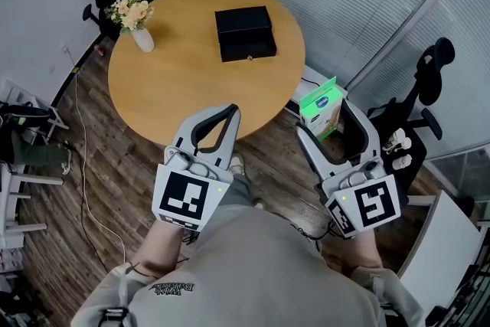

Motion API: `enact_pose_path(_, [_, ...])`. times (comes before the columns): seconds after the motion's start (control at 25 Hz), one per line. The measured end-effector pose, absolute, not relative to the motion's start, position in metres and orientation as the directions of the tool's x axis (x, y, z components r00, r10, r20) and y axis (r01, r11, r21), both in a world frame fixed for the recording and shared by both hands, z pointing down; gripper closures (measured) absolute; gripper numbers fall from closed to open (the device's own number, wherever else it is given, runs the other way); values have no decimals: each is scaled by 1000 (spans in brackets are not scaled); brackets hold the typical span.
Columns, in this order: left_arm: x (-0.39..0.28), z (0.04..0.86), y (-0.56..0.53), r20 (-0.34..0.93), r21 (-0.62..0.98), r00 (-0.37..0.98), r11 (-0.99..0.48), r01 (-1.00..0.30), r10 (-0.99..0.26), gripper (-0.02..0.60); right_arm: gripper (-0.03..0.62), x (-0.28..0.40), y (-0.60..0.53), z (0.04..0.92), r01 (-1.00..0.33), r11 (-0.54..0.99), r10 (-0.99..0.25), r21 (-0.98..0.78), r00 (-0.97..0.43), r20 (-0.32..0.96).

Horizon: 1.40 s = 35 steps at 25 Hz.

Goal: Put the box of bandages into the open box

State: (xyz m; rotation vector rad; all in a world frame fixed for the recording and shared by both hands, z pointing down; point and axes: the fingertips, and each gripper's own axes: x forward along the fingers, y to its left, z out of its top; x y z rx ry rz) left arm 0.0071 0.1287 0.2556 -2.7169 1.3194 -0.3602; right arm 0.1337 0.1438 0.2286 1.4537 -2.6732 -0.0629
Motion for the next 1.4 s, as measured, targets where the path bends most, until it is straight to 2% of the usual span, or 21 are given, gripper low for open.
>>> enact_pose_path(0.68, [-17, 276, 9, 200, -150, 594, -624, -767, -779, 560, 281, 108, 22, 248, -829, 550, -834, 102, -539, 122])
enact_pose_path(1.4, [-72, 291, -95, 228, -113, 615, -648, -754, -755, 560, 281, 55, -81, 251, -842, 526, -849, 118, -509, 143])
